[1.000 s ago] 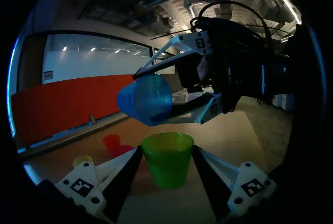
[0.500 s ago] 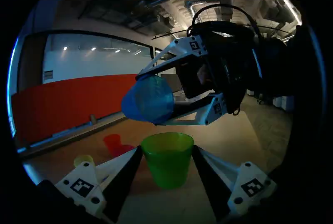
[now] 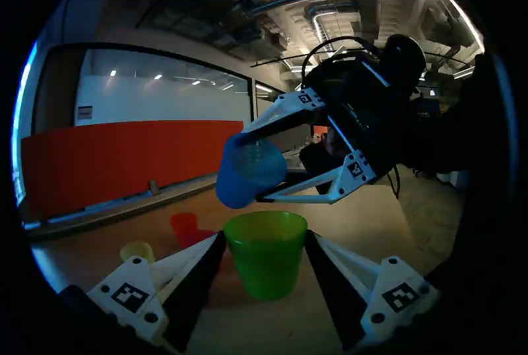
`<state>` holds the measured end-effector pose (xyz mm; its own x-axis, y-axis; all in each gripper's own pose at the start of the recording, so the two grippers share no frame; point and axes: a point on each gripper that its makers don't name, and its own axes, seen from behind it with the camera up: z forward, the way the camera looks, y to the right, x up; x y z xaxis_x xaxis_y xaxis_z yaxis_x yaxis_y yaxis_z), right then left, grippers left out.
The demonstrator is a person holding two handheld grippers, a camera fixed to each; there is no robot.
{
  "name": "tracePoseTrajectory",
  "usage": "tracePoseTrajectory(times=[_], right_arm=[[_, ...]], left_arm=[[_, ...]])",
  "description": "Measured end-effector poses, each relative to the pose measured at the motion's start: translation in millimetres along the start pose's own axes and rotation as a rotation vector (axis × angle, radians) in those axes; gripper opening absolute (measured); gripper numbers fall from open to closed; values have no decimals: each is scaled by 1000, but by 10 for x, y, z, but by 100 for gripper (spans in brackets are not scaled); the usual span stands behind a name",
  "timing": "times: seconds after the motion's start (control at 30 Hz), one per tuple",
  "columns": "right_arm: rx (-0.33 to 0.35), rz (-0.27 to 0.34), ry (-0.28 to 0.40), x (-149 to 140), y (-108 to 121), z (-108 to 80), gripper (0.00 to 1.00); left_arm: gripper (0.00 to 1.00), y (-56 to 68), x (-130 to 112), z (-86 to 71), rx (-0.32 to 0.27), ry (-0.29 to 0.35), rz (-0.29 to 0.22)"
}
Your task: Pour water
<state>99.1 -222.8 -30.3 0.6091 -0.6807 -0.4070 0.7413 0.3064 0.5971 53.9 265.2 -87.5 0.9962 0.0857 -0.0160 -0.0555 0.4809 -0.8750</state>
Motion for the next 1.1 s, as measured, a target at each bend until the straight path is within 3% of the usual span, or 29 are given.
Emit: tracePoseTrajectory(times=[0.3, 0.47, 1.1], right_arm=[[36, 321, -13, -155, -100, -2, 92], [66, 462, 2, -142, -163, -27, 92], [125, 763, -47, -306, -401, -59, 92]], left_arm=[[87, -50, 44, -54, 22, 13, -15], [87, -85, 41, -90, 35, 7, -7], [87, -276, 38, -215, 89, -19, 5]])
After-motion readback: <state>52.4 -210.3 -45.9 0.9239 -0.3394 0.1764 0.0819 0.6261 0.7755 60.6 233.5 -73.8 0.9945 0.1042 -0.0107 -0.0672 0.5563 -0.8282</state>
